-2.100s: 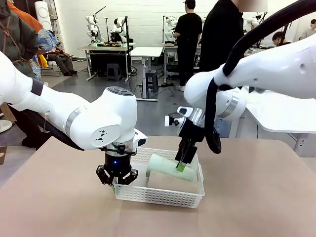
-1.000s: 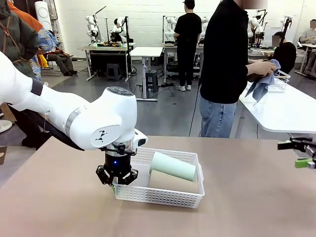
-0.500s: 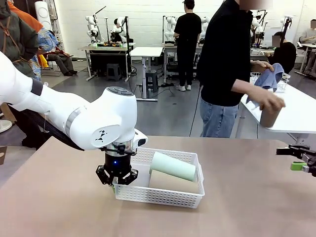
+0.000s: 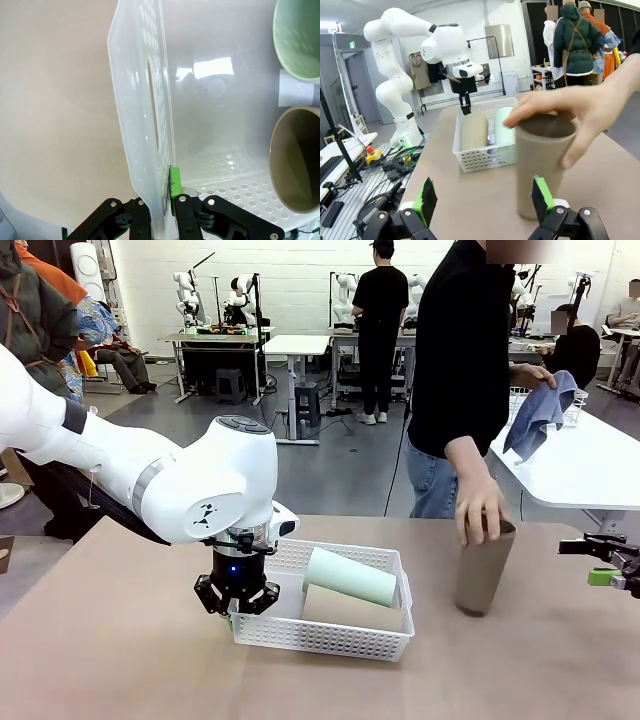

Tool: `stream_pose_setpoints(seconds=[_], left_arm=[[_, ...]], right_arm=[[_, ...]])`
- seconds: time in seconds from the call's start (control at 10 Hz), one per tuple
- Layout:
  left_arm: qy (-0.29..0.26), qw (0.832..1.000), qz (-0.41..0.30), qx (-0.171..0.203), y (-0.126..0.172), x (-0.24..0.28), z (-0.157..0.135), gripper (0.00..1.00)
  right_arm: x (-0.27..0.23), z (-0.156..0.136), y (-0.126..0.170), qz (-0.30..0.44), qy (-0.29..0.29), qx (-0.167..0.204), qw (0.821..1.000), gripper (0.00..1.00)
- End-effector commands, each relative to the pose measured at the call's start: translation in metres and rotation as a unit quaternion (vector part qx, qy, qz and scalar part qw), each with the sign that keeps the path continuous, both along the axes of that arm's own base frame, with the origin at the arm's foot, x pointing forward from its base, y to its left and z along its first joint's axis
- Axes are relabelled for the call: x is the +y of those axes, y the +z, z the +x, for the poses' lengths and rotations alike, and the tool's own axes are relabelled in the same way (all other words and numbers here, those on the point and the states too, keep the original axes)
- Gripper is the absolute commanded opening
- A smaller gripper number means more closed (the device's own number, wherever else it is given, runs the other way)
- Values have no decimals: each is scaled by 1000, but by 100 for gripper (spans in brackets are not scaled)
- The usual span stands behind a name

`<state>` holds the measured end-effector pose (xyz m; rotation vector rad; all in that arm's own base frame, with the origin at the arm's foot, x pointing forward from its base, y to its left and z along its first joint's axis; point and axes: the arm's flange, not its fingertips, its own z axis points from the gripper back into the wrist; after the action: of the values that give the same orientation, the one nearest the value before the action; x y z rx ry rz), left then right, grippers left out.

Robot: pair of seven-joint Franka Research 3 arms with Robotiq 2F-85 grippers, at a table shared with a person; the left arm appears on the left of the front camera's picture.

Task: Clean and organize the cups into the basket.
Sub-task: Pick up the Reusable plastic cup from the right side of the table and stack it inside the Organizing basket in the center of the table.

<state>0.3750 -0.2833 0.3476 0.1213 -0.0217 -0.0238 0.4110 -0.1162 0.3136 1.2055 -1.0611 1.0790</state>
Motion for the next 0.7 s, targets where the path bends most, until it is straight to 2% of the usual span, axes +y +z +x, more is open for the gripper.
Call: stream_pose_setpoints(seconds=[0.0, 0.6], left_arm=[[-4, 1000, 1, -3, 1, 1, -1, 0], [-4, 1000, 1, -3, 1, 1, -1, 0]], right_arm=[[0, -2, 2, -6, 4, 1, 1000, 100], [0, -2, 2, -6, 4, 1, 1000, 100]])
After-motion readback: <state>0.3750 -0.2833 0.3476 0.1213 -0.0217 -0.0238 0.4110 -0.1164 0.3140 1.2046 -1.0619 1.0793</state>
